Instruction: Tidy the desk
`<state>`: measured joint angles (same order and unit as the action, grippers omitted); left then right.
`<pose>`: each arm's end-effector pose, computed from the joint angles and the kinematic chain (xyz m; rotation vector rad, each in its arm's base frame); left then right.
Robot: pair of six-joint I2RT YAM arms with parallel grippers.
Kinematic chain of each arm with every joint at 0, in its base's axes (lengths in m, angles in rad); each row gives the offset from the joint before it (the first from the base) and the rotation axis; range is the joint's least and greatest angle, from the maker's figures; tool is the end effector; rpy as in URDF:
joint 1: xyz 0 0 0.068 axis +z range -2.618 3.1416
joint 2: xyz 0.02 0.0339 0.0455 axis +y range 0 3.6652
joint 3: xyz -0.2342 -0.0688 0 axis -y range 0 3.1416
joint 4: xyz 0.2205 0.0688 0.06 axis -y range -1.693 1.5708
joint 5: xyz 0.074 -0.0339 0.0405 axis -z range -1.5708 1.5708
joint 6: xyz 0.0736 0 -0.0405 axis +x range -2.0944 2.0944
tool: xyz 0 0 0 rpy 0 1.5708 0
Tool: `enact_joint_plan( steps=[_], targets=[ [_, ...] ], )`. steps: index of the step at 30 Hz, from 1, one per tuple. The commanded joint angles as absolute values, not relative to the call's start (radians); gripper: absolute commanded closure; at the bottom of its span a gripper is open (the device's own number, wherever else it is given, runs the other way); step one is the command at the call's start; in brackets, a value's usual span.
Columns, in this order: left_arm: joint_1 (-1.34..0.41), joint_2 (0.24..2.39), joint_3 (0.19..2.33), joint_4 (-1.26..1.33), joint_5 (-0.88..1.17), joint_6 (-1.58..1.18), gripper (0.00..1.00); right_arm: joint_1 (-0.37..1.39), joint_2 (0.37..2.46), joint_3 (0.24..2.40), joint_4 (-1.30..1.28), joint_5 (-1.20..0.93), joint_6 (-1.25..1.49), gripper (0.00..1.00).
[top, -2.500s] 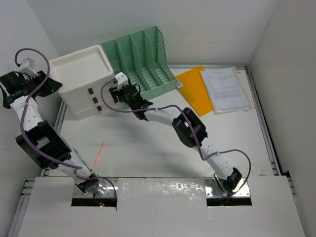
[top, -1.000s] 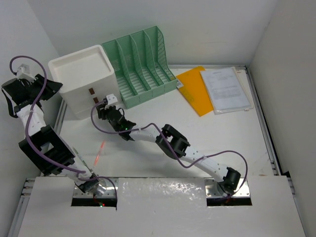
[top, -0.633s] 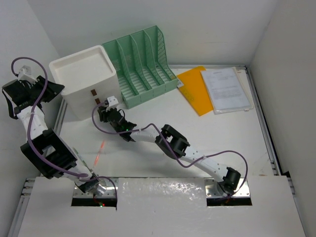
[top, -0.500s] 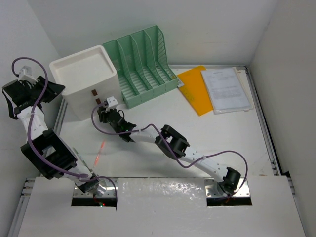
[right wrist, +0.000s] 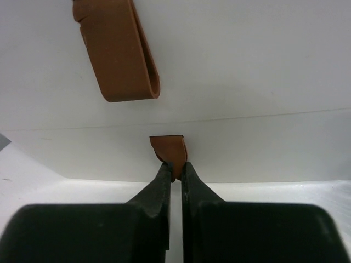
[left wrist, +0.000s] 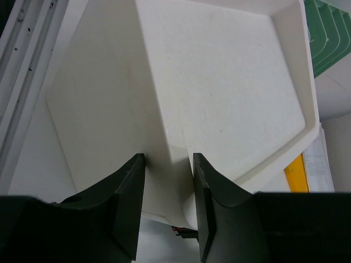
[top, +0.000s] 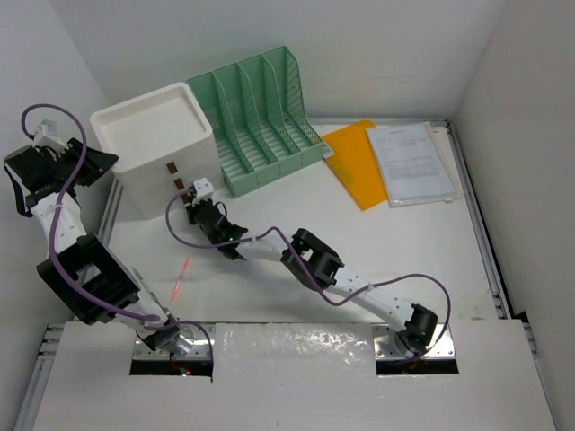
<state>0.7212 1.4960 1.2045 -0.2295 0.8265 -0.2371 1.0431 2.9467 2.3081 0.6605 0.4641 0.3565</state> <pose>0.2899 0.1828 0.2795 -0.4461 1.9013 -0.5431 0.3318 0.5038 0.0787 -0.1697 1.5907 0.7426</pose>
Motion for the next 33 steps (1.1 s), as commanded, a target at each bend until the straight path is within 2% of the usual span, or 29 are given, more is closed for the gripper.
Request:
enact_joint_plan(
  steps=[1, 11, 17, 26, 33],
  targets=[
    [0.683, 1.536, 1.169, -0.449, 1.071, -0.258, 1.0, 1.014, 2.924, 2.359, 0.756, 0.476, 0.31, 0.99],
    [0.695, 1.566, 1.203, -0.451, 1.06, -0.259, 1.0, 1.026, 2.809, 2.171, 0.903, 0.379, 0.253, 1.0],
    [0.701, 1.592, 1.227, -0.439, 1.037, -0.273, 1.0, 1.068, 2.651, 1.854, 1.064, 0.336, 0.203, 1.0],
    [0.71, 1.614, 1.238, -0.411, 1.019, -0.293, 1.0, 1.12, 2.517, 1.559, 1.21, 0.319, 0.204, 1.0],
    [0.712, 1.611, 1.243, -0.417, 1.006, -0.265, 1.0, 1.121, 2.428, 1.408, 1.249, 0.312, 0.219, 1.0]
  ],
)
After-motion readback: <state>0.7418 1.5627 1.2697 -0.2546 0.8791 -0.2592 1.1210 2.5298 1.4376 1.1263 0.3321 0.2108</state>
